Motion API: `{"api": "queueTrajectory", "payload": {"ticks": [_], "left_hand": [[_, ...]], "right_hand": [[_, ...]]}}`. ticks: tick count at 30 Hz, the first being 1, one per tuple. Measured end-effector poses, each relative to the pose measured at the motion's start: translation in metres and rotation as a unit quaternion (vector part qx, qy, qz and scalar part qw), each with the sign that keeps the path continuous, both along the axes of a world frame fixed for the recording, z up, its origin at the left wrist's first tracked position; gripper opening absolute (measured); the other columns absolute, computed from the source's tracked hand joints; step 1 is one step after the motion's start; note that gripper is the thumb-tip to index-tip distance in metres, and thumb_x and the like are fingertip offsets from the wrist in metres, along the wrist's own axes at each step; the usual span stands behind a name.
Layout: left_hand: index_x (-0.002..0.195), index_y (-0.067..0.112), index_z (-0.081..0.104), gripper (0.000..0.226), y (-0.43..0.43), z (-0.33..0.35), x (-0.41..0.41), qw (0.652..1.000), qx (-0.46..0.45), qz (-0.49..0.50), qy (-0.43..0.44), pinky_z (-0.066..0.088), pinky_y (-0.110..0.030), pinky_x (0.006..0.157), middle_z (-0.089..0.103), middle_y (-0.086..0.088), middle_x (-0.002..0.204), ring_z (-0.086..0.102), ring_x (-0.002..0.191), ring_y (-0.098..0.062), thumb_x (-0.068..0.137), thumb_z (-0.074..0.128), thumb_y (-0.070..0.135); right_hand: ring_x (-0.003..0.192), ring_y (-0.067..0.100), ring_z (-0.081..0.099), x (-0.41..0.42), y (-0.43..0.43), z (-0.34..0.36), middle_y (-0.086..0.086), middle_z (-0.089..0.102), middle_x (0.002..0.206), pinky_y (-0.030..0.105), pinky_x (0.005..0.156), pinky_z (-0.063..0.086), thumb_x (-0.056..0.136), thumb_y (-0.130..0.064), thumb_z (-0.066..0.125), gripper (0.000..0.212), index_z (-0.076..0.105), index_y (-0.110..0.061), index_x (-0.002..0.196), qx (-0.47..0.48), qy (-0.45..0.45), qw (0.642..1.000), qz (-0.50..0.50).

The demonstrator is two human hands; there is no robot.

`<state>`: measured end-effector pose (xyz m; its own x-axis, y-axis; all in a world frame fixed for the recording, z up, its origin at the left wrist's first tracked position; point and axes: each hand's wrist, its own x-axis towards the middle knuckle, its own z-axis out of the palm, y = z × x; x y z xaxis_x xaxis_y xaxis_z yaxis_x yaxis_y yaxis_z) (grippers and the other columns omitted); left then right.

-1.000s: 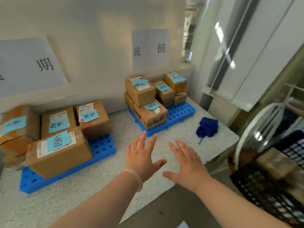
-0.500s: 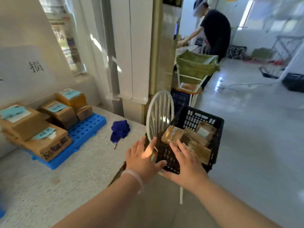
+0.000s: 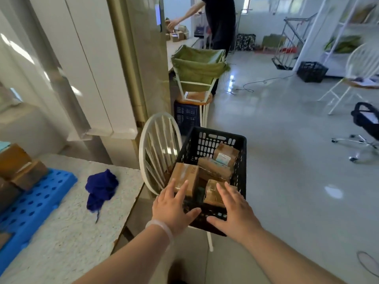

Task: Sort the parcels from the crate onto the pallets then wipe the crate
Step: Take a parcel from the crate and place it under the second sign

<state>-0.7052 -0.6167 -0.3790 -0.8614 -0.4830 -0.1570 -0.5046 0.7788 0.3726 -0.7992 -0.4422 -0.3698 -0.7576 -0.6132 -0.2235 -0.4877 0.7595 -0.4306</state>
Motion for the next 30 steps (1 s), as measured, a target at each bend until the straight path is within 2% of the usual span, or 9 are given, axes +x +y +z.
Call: {"api": "queueTrajectory", "payload": {"ticks": [4, 8, 11, 14, 19, 22, 26, 30], "left_hand": [[0.154, 0.047, -0.004, 0.088, -0.041, -0.011, -0.045, 0.999, 0.018, -0.025, -0.018, 0.011, -0.046, 0.122, -0.008, 0.007, 0.165, 0.000, 0.152, -0.025, 0.087, 0.048, 0.071], [0.153, 0.048, -0.007, 0.089, -0.079, -0.031, -0.086, 0.995, 0.064, -0.041, -0.061, 0.011, -0.046, 0.122, -0.010, 0.007, 0.165, -0.002, 0.152, -0.026, 0.089, 0.051, 0.067], [0.151, 0.050, -0.012, 0.091, -0.104, -0.051, -0.107, 0.985, 0.104, -0.060, -0.123, 0.013, -0.047, 0.121, -0.016, 0.006, 0.164, -0.004, 0.152, -0.028, 0.089, 0.054, 0.063], [0.151, 0.050, -0.012, 0.092, -0.124, -0.068, -0.128, 0.978, 0.129, -0.070, -0.147, 0.013, -0.048, 0.122, -0.017, 0.004, 0.164, -0.003, 0.152, -0.031, 0.090, 0.055, 0.062], [0.151, 0.050, -0.012, 0.091, -0.135, -0.093, -0.148, 0.972, 0.179, -0.054, -0.143, 0.016, -0.048, 0.122, -0.014, 0.005, 0.165, 0.000, 0.152, -0.028, 0.091, 0.057, 0.056], [0.151, 0.049, -0.009, 0.093, -0.142, -0.105, -0.150, 0.967, 0.199, -0.056, -0.147, 0.020, -0.047, 0.122, -0.014, 0.006, 0.165, 0.002, 0.152, -0.026, 0.090, 0.061, 0.055], [0.152, 0.050, -0.001, 0.091, -0.144, -0.107, -0.152, 0.956, 0.260, -0.040, -0.130, 0.019, -0.045, 0.122, -0.011, 0.006, 0.165, 0.001, 0.152, -0.027, 0.088, 0.065, 0.050], [0.153, 0.050, 0.008, 0.086, -0.144, -0.100, -0.165, 0.946, 0.317, 0.035, -0.055, 0.018, -0.044, 0.123, 0.005, 0.002, 0.166, 0.006, 0.152, -0.022, 0.089, 0.066, 0.043]], "right_hand": [[0.152, 0.018, 0.001, -0.033, -0.032, -0.009, -0.011, -0.009, 0.164, 0.044, 0.121, 0.018, 0.087, -0.062, 0.060, 0.098, -0.008, -0.040, 0.155, 0.000, -0.053, 0.998, -0.038], [0.151, 0.018, 0.005, -0.067, -0.076, -0.017, -0.012, -0.002, 0.164, 0.042, 0.120, 0.019, 0.088, -0.059, 0.060, 0.095, -0.003, -0.039, 0.156, 0.012, -0.084, 0.995, -0.047], [0.151, 0.017, 0.010, -0.086, -0.108, -0.030, -0.012, 0.002, 0.165, 0.043, 0.120, 0.023, 0.089, -0.055, 0.061, 0.094, -0.002, -0.039, 0.156, -0.016, -0.147, 0.985, -0.088], [0.150, 0.017, 0.014, -0.100, -0.138, -0.047, -0.009, 0.007, 0.164, 0.045, 0.121, 0.023, 0.092, -0.051, 0.060, 0.089, 0.000, -0.039, 0.156, -0.037, -0.207, 0.968, -0.134], [0.150, 0.021, 0.017, -0.118, -0.167, -0.075, -0.002, 0.014, 0.165, 0.042, 0.120, 0.023, 0.096, -0.047, 0.055, 0.081, 0.004, -0.034, 0.157, -0.034, -0.273, 0.942, -0.194], [0.148, 0.022, 0.021, -0.125, -0.176, -0.087, -0.002, 0.015, 0.164, 0.034, 0.110, 0.031, 0.098, -0.048, 0.052, 0.079, 0.002, -0.034, 0.158, -0.030, -0.310, 0.926, -0.213], [0.148, 0.024, 0.023, -0.130, -0.186, -0.098, 0.000, 0.014, 0.164, 0.041, 0.117, 0.023, 0.098, -0.046, 0.051, 0.080, -0.003, -0.038, 0.156, -0.047, -0.364, 0.898, -0.243], [0.146, 0.024, 0.027, -0.138, -0.187, -0.093, 0.001, 0.021, 0.163, 0.044, 0.119, 0.025, 0.099, -0.041, 0.052, 0.074, 0.004, -0.039, 0.156, -0.087, -0.373, 0.884, -0.268]]}}
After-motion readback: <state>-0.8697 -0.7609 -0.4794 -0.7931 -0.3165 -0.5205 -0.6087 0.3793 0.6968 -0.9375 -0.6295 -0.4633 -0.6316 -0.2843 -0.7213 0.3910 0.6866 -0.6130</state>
